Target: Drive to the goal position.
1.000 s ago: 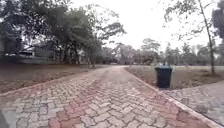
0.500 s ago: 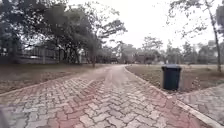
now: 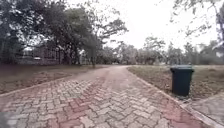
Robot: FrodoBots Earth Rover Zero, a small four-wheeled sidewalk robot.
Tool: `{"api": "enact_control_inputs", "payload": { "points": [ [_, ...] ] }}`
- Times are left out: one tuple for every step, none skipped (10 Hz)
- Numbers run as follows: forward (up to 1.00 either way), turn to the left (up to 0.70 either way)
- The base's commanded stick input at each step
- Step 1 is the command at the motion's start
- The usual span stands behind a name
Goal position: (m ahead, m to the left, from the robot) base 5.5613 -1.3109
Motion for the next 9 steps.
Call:
{"api": "enact_control_inputs", "payload": {
  "points": [
    [0.70, 0.00],
    [0.70, 0.00],
    [0.70, 0.00],
    [0.70, 0.00],
    [0.70, 0.00],
    [0.70, 0.01],
    [0.70, 0.02],
    [0.70, 0.02],
    [0.70, 0.02]
  ]
}}
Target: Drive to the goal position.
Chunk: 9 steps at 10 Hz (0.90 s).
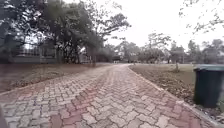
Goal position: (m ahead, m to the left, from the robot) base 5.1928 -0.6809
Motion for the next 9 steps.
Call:
{"api": "enact_control_inputs", "payload": {
  "points": [
    [0.70, 0.02],
    [0.70, 0.02],
    [0.70, 0.02],
    [0.70, 0.02],
    [0.70, 0.02],
    [0.70, 0.02],
    [0.70, 0.02],
    [0.70, 0.02],
    [0.70, 0.02]
  ]
}}
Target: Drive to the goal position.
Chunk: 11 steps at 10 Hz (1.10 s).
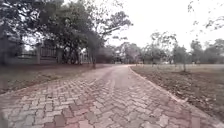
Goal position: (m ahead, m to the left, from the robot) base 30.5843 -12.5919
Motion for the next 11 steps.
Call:
{"api": "enact_control_inputs", "payload": {
  "points": [
    [0.70, 0.02],
    [0.70, 0.02],
    [0.70, 0.02],
    [0.70, 0.02],
    [0.70, 0.02],
    [0.70, 0.02],
    [0.70, 0.02],
    [0.70, 0.02],
    [0.70, 0.02],
    [0.70, 0.02],
    [0.70, 0.02]
  ]
}}
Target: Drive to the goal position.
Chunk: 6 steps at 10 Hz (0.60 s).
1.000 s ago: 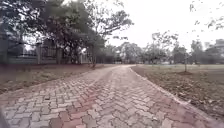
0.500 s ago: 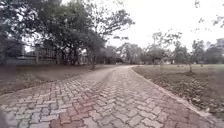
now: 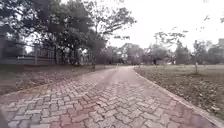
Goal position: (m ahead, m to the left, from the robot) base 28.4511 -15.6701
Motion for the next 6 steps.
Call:
{"api": "enact_control_inputs", "payload": {
  "points": [
    [0.70, 0.02],
    [0.70, 0.02],
    [0.70, 0.02],
    [0.70, 0.02],
    [0.70, 0.02],
    [0.70, 0.02]
  ]
}}
